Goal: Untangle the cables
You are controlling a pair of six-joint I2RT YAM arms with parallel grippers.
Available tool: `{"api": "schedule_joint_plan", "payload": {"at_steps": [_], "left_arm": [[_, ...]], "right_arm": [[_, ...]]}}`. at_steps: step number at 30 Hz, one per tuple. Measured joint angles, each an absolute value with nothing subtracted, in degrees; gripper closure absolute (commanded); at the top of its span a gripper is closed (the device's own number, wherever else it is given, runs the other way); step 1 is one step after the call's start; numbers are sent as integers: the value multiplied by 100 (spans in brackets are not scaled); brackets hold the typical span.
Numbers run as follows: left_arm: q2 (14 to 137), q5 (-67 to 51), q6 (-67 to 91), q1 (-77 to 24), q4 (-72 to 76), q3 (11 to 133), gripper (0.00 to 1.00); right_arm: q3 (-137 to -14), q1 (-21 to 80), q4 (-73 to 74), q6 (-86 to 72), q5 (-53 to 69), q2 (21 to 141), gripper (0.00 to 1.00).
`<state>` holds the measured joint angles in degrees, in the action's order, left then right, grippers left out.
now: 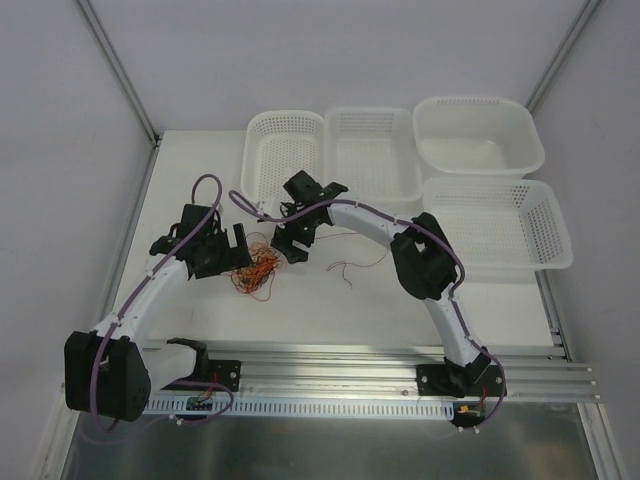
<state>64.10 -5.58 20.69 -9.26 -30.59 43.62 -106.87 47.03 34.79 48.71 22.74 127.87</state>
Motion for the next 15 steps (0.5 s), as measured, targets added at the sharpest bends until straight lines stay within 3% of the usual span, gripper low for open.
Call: {"api": "schedule_joint_plan", "payload": {"at_steps": [4,10,11,12,15], "left_arm": [[6377,-576,2270,-926,-3026,4259,7],[5822,-582,2707,-926,-2985,3769,7],[5666,-585,2786,-926,-2989,3680,7],[5505,-591,2867,-926,-2987,3586,7],[5094,-628,3111,-926,-2987,3363,6]], "right_arm": [[-10718,4698,3518,4897,2427,13037,24],[-10715,4674,3627,4873,2700,13098,59],[-10707,4668,3627,4858,2746,13098,91],[-10674,4668,3623,4858,2779,13091,99],[-10141,4657,3459,4619,2893,12838,99]]}}
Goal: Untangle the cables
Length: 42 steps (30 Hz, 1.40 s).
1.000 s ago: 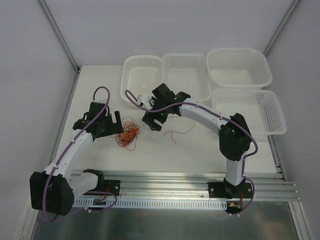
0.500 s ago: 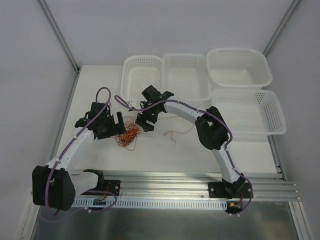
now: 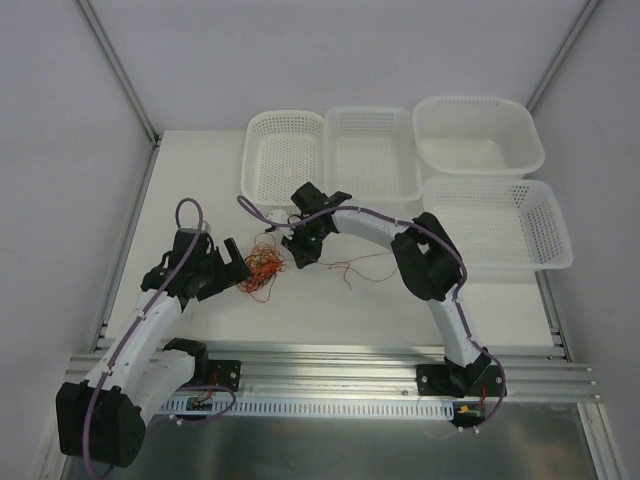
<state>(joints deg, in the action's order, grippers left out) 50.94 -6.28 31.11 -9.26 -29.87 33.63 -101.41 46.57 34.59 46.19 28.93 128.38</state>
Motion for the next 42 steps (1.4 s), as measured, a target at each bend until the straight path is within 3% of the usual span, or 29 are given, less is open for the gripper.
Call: {"api": "schedule_joint_plan", "payload": {"at_steps": [13,26,31,32,35,38,42], "left_arm": [[4744,-1041,4372,-993,-2703,3096,8],[6595,-526,4928,-1769,-1874,3426,27],[7266,-292,5050,-1883,-1592,3603,55],[7371,-233,5054,-1916,-1551,3621,66],[7531,-54,5072,-1918,-1509,3629,86],[7555,174,5054,-1918,-1507,3629,100],[7557,449,4995,-1920,-1490,3667,100]], "right_arm": [[-7795,4849,2108,2499,3133,10661,99],[-7240,5236,1406,1358,2421,10567,99],[-7236,5277,1326,1251,2252,10562,99],[-7225,5293,1326,1243,2215,10547,99],[-7105,5332,1367,1225,2117,10394,99],[-6941,5358,1516,1223,2001,10016,99],[-6781,5374,1898,1227,1806,9159,99]]}}
